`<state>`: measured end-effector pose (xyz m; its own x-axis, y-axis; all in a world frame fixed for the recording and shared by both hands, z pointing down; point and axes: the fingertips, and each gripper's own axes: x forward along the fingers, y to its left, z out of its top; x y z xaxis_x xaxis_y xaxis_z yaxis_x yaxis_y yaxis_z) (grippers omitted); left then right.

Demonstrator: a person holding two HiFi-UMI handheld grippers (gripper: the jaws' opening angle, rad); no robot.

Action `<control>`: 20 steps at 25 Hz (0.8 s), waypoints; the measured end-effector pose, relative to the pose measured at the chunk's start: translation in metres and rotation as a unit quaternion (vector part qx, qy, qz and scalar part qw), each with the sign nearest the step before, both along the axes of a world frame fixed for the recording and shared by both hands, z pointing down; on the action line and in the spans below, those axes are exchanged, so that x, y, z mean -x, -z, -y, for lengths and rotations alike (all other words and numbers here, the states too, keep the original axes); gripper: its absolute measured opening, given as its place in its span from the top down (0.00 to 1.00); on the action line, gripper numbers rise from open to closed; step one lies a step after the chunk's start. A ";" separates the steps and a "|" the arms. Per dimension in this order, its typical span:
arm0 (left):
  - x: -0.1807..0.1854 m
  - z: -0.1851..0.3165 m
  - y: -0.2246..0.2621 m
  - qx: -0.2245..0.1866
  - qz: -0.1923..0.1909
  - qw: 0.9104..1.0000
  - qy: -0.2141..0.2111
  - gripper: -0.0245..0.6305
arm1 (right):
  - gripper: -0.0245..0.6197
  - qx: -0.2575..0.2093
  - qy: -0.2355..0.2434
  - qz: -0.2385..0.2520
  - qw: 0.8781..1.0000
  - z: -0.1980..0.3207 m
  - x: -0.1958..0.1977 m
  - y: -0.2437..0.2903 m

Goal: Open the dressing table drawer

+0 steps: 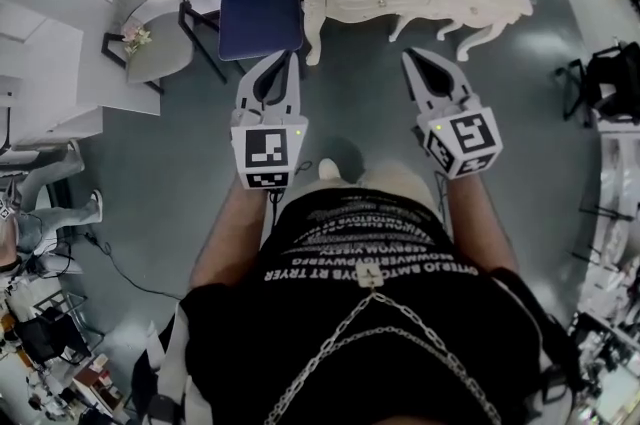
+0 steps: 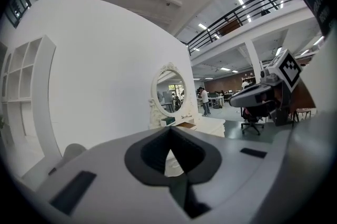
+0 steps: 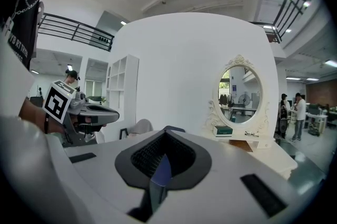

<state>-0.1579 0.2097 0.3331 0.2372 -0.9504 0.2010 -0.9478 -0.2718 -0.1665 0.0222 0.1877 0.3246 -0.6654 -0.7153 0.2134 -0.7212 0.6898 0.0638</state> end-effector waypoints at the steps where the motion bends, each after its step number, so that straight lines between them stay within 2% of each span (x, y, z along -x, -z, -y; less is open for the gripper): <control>1: 0.002 0.001 -0.002 0.001 0.000 1.000 -0.001 0.96 | 0.97 0.000 -0.001 0.000 1.000 0.001 0.003 -0.001; 9: 0.024 0.016 0.004 -0.015 -0.006 1.000 0.011 0.96 | 0.97 0.001 -0.004 0.003 1.000 0.018 0.016 0.004; 20: 0.045 0.034 0.004 -0.014 -0.012 1.000 0.017 0.96 | 0.98 0.003 0.009 0.001 1.000 0.044 0.043 0.001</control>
